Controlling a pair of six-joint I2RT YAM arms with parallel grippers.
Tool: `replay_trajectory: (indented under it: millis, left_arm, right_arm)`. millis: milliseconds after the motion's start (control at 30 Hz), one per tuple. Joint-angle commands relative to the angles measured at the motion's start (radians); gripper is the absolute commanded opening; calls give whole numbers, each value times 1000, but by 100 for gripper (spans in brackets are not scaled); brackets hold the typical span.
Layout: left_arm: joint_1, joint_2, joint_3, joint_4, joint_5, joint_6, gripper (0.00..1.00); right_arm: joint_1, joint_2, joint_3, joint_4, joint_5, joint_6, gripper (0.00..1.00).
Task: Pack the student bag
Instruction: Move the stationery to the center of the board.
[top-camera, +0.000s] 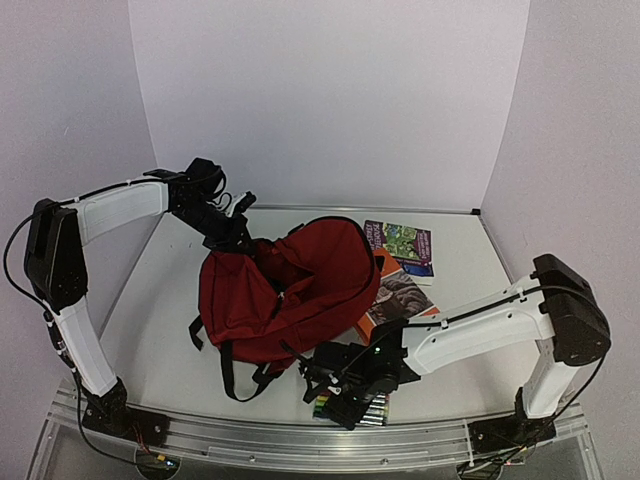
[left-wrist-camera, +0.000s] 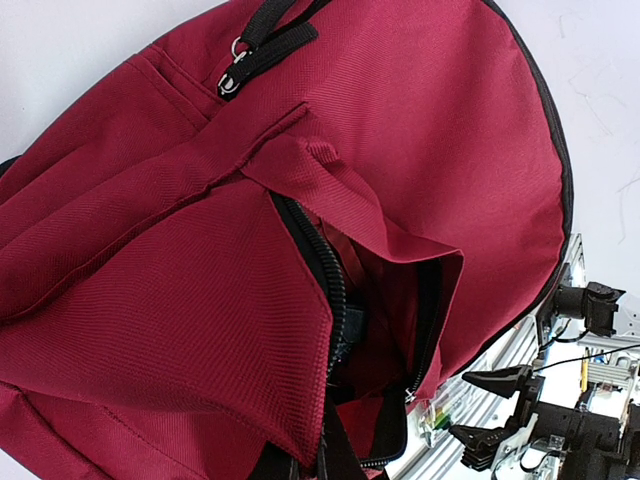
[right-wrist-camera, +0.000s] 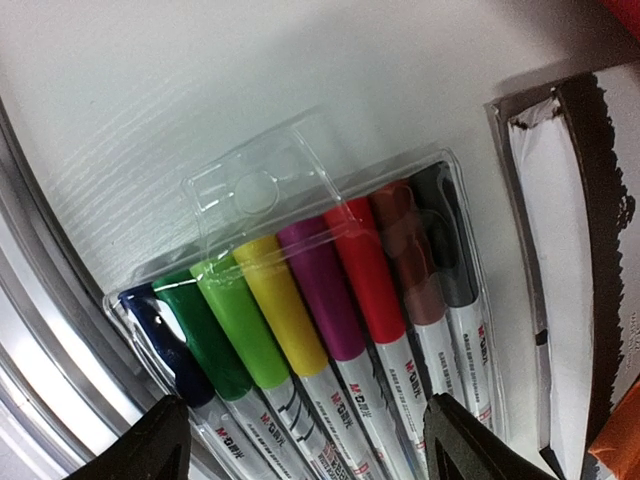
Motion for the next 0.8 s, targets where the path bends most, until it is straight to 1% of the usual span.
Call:
replay_trajectory:
  millis: [0,133,233,300,467,533,633,767]
  left_arm:
    - [6,-50,24,51,40,-1,0]
    - [6,-49,24,51,40,-1,0]
    - [6,-50,24,53,40,-2,0]
    - [6,-50,24,53,41,-2,0]
    - [6,-53,22,53,38,-2,0]
    - [6,-53,22,53,39,-3,0]
    - [6,-49,23,53,44,-5,0]
    - [6,-49,24,53,49,-5,0]
  right_arm:
    - [1,79,64,19,85,48,78]
    - [1,148,149,68,84,107,77]
    - [1,193,210,72,108,136,76]
    - [1,196,230,64,107,136,76]
    - [15,112,188,15,44,88,86]
    - [26,84,160,-5,23,81,89]
    - [35,89,132,-28,5,86,89]
    - [44,130,135,-43,51,95,85]
